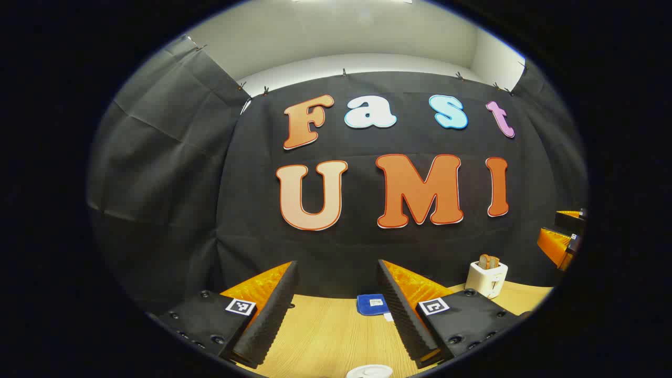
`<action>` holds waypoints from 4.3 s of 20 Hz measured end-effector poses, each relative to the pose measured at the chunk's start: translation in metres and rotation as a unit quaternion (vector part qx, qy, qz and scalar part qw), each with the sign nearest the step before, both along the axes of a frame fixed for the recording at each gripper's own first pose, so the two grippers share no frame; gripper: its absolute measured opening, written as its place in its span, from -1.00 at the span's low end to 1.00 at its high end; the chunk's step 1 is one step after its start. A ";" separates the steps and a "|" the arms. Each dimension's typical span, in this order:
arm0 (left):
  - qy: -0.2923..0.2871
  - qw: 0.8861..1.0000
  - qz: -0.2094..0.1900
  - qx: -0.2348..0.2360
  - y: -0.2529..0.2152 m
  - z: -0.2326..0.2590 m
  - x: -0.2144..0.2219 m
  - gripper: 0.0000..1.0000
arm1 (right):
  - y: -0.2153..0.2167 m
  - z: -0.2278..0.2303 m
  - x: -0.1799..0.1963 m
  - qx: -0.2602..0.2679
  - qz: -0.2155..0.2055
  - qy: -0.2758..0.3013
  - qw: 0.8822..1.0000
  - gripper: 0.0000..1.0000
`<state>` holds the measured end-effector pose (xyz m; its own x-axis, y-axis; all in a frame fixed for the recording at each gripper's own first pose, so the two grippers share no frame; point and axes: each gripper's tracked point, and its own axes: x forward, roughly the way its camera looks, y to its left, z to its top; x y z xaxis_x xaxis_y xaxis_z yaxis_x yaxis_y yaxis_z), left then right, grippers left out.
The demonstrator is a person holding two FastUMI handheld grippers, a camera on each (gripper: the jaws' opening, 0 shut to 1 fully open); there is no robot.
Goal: Open the teacup lid with one hand, grasp the water bottle and pour water into the teacup with the other hand; after pouring, place the water bottle on the coaster and then close the teacup lid.
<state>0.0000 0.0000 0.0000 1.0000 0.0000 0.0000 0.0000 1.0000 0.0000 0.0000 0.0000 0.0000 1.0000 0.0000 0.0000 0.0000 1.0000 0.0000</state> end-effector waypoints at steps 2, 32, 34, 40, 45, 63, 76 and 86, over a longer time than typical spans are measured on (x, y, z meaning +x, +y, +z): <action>-0.001 1.000 0.001 -0.003 0.001 0.001 0.000 0.92 | 0.001 -0.002 0.001 0.000 0.000 0.003 1.000 0.94; 0.059 0.997 -0.046 -0.024 -0.014 -0.077 -0.006 0.94 | 0.026 -0.070 -0.010 0.021 0.054 0.054 0.997 0.94; 0.073 0.995 -0.059 -0.022 -0.019 -0.095 -0.009 0.94 | 0.035 -0.081 -0.017 0.022 0.073 0.059 0.995 0.94; 0.150 0.985 -0.081 -0.036 -0.027 -0.165 -0.015 0.94 | 0.061 -0.125 -0.035 0.063 0.131 0.099 0.984 0.94; 0.189 0.975 -0.109 -0.037 -0.039 -0.202 -0.027 0.94 | 0.072 -0.154 -0.044 0.072 0.150 0.132 0.977 0.94; 0.252 0.954 -0.153 0.054 -0.070 -0.281 -0.056 0.10 | 0.074 -0.184 -0.057 0.083 0.165 0.163 0.969 0.94; 0.193 0.972 -0.119 0.054 -0.056 -0.250 -0.040 -0.47 | 0.083 -0.195 -0.061 0.070 0.187 0.175 0.964 0.94; 0.161 0.986 -0.020 0.027 0.021 -0.215 -0.029 -0.45 | 0.122 -0.232 -0.058 0.060 0.202 0.225 0.951 0.91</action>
<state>-0.0288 0.0208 -0.2151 0.9473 -0.0305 -0.3189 0.0477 0.9978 0.0463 -0.0578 0.1218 -0.2317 0.8171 0.4121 -0.4031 -0.3580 0.9108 0.2055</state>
